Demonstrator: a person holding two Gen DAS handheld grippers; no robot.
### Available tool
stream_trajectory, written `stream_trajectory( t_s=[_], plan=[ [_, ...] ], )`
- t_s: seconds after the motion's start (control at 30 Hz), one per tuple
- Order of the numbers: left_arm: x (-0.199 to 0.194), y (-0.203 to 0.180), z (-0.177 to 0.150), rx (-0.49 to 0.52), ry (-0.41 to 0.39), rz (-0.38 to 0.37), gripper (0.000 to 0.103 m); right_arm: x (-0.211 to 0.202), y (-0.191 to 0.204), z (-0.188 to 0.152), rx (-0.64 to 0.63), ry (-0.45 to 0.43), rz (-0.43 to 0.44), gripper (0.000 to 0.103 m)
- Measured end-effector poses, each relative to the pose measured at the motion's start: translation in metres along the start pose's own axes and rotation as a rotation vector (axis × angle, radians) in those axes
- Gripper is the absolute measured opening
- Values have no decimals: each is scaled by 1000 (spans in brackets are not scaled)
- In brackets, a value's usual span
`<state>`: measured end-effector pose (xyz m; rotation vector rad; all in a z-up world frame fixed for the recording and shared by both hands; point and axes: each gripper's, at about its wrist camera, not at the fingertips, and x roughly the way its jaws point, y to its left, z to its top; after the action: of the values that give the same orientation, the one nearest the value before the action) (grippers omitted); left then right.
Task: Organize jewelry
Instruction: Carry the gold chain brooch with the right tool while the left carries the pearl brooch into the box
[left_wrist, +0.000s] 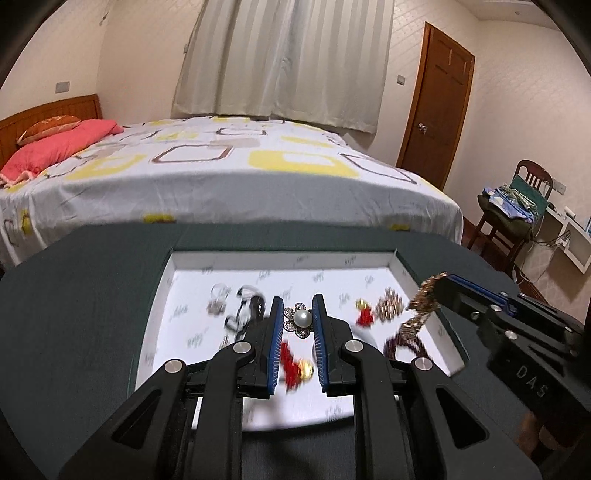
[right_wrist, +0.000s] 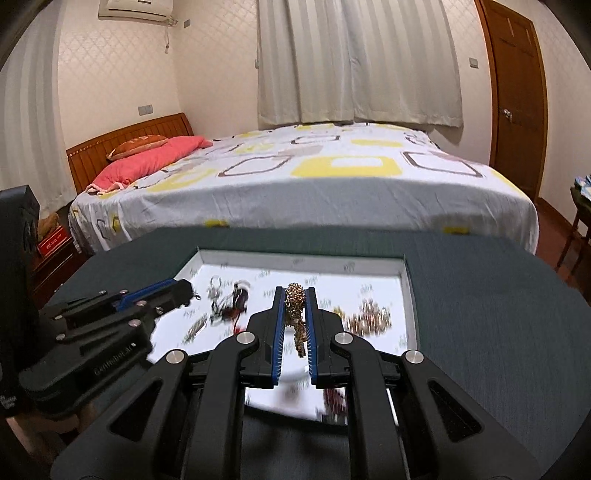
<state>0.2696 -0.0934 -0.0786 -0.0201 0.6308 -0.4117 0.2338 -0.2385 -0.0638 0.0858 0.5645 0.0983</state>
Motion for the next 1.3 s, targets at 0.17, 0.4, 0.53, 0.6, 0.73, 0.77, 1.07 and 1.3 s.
stream_trajectory(
  t_s=[0.17,0.4,0.53,0.6,0.73,0.77,1.07,1.3],
  plan=[
    [26,0,16,7,-10,-2,17,25,-5,15,-5,-17,-10,11],
    [65,3,28,11,3,10,17,64,-17,25,3,-30,-18,11],
    [89,5,29,13,40,23,17,90,-25,26,34,8,-18,11],
    [101,6,28,13,62,29,17,100,-27,25,40,30,-23,11],
    [120,11,31,-19,112,28,17,118,-29,25,39,78,-40,11],
    [122,11,31,-28,121,27,17,122,-30,25,42,89,-43,11],
    [138,12,30,-48,221,32,17,138,-31,24,47,177,-54,11],
    [142,13,29,-52,244,32,17,144,-35,23,66,214,-51,11]
  ],
)
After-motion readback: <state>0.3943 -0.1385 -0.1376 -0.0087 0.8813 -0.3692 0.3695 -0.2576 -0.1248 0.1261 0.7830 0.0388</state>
